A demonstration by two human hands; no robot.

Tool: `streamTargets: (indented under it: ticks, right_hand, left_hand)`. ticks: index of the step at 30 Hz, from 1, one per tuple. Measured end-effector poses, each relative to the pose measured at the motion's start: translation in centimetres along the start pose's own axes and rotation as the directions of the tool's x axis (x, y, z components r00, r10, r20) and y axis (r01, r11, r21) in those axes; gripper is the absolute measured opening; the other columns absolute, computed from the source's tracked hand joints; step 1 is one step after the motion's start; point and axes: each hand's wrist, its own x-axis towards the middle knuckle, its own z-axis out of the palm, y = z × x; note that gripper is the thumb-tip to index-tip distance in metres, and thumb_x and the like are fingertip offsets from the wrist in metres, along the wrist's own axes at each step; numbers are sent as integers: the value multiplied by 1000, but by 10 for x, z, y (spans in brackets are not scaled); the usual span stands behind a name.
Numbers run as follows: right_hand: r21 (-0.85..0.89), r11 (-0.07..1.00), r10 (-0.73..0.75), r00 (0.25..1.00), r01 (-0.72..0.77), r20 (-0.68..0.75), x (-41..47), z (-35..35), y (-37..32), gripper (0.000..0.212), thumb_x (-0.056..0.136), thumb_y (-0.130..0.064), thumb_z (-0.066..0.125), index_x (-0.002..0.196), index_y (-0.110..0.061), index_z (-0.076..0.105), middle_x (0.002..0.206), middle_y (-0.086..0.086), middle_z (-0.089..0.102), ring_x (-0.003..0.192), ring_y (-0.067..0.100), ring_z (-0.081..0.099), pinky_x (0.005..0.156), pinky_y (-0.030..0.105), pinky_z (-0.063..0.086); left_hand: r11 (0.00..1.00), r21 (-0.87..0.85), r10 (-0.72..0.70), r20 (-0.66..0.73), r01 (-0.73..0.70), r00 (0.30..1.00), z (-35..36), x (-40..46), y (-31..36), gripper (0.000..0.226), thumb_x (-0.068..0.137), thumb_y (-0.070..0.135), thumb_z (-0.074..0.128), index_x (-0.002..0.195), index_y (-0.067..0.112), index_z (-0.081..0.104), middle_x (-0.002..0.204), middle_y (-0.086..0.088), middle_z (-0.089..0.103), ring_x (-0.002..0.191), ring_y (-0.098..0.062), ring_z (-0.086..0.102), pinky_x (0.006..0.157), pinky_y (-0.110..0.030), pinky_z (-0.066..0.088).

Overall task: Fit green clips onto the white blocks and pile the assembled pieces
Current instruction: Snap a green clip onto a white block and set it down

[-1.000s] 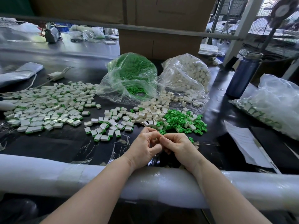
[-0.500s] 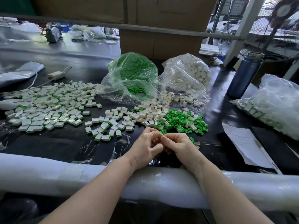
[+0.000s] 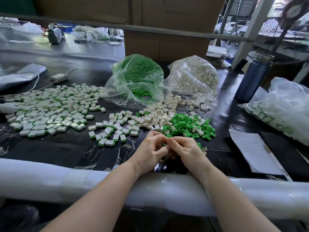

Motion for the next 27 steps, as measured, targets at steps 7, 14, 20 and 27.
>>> streamTargets:
  ticks: [7, 14, 20, 27]
  right_hand:
    - [58, 998, -16, 993, 23, -116, 0, -1, 1, 8, 89, -5, 58, 86, -9, 64, 69, 1, 69, 63, 12, 66, 58, 22, 54]
    - [-199, 978, -91, 981, 55, -174, -1, -3, 0, 14, 81, -4, 68, 74, -15, 64, 69, 1, 63, 64, 13, 58, 66, 33, 54]
    - [-348, 935, -143, 969, 66, -200, 1, -2, 2, 17, 85, -9, 64, 74, -21, 60, 71, -6, 60, 64, 2, 51, 62, 12, 43]
    - [-445, 888, -171, 816, -115, -552, 5, -15, 9, 7, 89, -10, 59, 91, -15, 62, 93, 2, 62, 93, 23, 57, 84, 34, 46]
  left_hand:
    - [999, -14, -36, -63, 36, 997, -1, 1, -2, 8, 88, 6, 59, 94, 6, 64, 113, -13, 44, 83, -23, 57, 83, -28, 53]
    - [999, 11, -51, -50, 51, 997, 0, 1, 1, 14, 87, 9, 61, 96, -2, 63, 110, -9, 44, 76, -21, 51, 78, -26, 50]
    - [997, 45, -61, -80, 64, 995, -1, 1, -4, 14, 87, 14, 63, 96, 5, 66, 95, -9, 62, 75, -16, 56, 74, -29, 50]
    - [985, 6, -158, -387, 173, 908, -6, 3, -11, 23, 88, 5, 58, 108, 14, 62, 90, -2, 66, 85, -19, 65, 81, -30, 55]
